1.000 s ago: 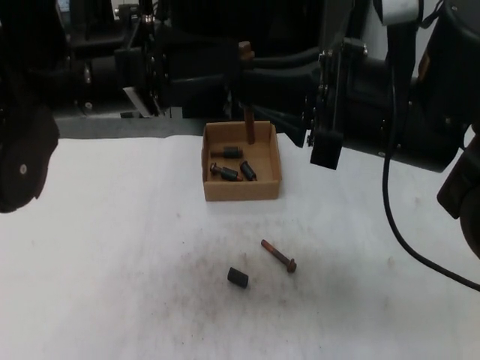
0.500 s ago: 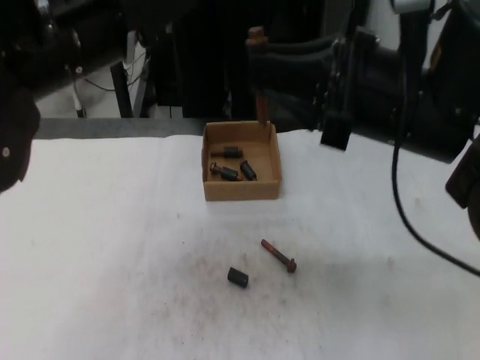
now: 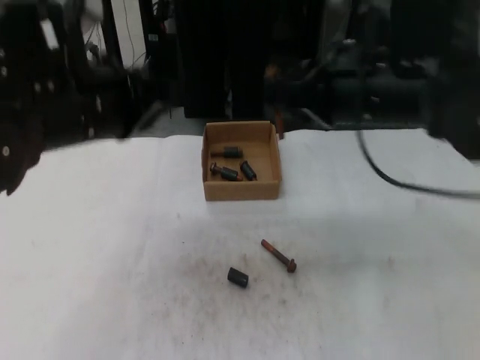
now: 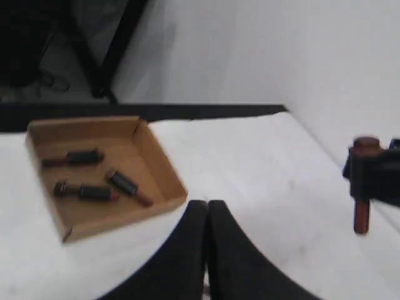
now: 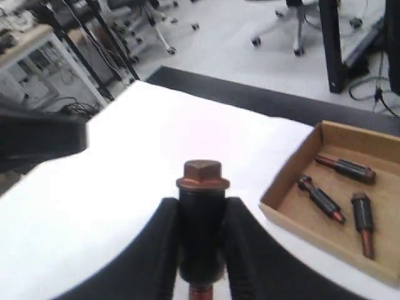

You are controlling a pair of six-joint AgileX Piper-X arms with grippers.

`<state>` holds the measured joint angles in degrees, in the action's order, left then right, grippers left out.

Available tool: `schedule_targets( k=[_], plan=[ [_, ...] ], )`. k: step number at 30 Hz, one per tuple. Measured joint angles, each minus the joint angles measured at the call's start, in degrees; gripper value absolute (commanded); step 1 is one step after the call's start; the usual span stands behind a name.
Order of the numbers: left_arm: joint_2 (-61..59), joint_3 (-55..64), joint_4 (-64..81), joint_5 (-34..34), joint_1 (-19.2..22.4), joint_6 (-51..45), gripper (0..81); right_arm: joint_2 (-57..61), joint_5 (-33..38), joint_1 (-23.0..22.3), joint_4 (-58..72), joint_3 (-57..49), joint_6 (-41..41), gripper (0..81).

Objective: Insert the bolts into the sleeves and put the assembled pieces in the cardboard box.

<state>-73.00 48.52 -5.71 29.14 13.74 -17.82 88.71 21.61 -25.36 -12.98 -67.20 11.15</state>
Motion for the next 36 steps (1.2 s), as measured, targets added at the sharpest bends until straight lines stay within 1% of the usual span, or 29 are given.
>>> schedule_targets(
  k=[1,2,8,12,15,18,22,24,27,29,30,31,36],
  plan=[
    [0.00,0.00,-6.00,-1.62,0.00,1.32,0.2,2.83,-1.27,0.00,-2.18,-2.94,-0.15,0.8],
    [0.00,0.00,-9.01,-2.55,0.00,2.15,0.2,5.84,-2.64,0.00,-4.64,-6.21,-0.34,0.8],
    [0.00,0.00,-18.03,-6.30,0.00,5.32,0.2,22.10,-6.19,0.55,-15.38,-23.29,-0.57,0.8],
    [0.00,0.00,-22.82,-8.11,0.00,6.71,0.2,30.70,-7.93,1.21,-19.41,-31.98,-0.57,0.8],
    [0.00,0.00,-24.74,-8.41,0.00,6.70,0.2,36.09,-9.89,1.38,-21.22,-37.07,-0.57,0.8],
    [0.00,0.00,-26.44,-8.39,0.00,6.70,0.2,39.73,-10.35,1.47,-22.28,-40.92,-0.57,0.8],
    [0.00,0.00,-27.97,-8.39,0.00,7.14,0.2,41.92,-11.66,1.68,-22.50,-42.38,-0.57,0.3],
    [0.00,0.00,-28.26,-8.39,0.00,7.42,0.2,42.05,-12.74,1.82,-22.42,-42.47,-0.57,7.4],
    [0.00,0.00,-28.50,-8.39,0.00,7.57,0.2,42.05,-14.33,2.48,-22.31,-42.71,-0.57,27.4],
    [0.00,0.00,-28.61,-8.39,0.00,7.84,0.2,42.05,-14.44,2.94,-22.31,-42.85,-0.57,37.3],
    [0.00,0.00,-28.59,-8.39,0.00,8.08,0.2,42.05,-14.59,3.21,-22.31,-42.92,-0.57,39.5],
    [0.00,0.00,-28.59,-8.39,0.00,8.32,0.2,42.05,-14.79,3.40,-22.23,-43.04,-0.57,39.6],
    [0.00,0.00,-28.59,-8.39,0.00,9.04,0.2,42.05,-15.12,3.86,-22.25,-43.09,-0.57,34.9]
  ],
)
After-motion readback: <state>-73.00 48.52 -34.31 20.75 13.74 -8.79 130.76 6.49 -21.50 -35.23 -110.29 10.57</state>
